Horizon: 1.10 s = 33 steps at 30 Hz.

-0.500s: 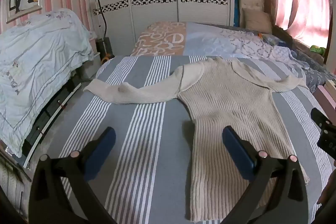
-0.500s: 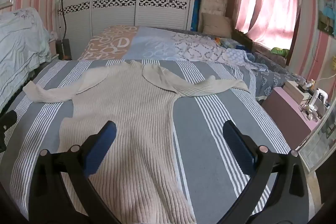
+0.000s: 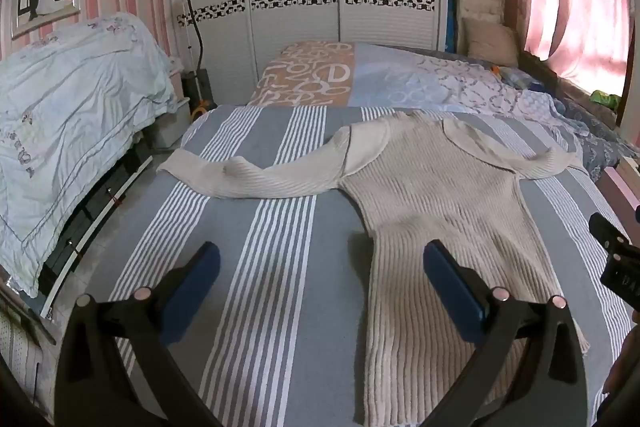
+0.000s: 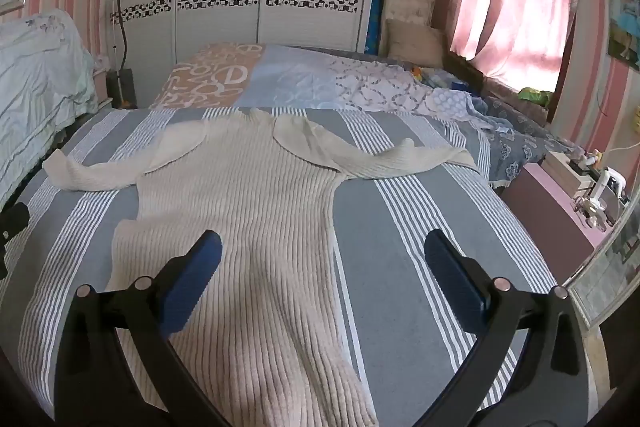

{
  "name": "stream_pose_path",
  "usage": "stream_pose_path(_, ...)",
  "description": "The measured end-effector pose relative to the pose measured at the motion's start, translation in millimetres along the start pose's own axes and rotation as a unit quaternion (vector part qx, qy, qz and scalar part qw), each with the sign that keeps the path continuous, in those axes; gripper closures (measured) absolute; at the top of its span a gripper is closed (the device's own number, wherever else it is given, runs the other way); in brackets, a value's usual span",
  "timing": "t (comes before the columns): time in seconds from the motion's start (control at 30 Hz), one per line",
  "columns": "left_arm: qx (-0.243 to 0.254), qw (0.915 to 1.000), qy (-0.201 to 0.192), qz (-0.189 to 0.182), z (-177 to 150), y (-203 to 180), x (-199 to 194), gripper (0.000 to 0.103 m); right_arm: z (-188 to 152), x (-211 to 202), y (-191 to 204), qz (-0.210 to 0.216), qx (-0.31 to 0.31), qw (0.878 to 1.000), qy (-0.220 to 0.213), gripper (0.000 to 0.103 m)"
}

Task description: Fold small clothes

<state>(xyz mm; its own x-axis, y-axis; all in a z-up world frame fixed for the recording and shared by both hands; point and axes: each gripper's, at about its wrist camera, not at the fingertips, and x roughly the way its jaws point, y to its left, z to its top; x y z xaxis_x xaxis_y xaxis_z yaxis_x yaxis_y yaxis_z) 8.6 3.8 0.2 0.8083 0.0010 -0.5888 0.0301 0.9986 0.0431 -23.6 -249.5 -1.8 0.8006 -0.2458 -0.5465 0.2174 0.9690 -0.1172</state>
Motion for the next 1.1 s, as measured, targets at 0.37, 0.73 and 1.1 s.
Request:
stream_pose_path(0.37, -0.001, 1.0000, 0.002, -0.002, 0.5, 2.7, 0.1, 0.001, -1.1, 0.9, 0.7, 0.000, 0.002, 1.000, 0.002, 0.003)
stream_pose_path(0.73, 0.000, 1.0000, 0.004, -0.001, -0.2, 2.8, 0.3, 0.001, 0.4, 0.5, 2.0, 0.000, -0.004, 1.000, 0.000, 0.003)
stream_pose_path(1.1, 0.003, 1.0000, -0.001, -0.002, 0.4, 4.4, 0.0, 0.001, 2.7, -1.3, 2.2, -0.006, -0.009, 1.000, -0.005, 0.003)
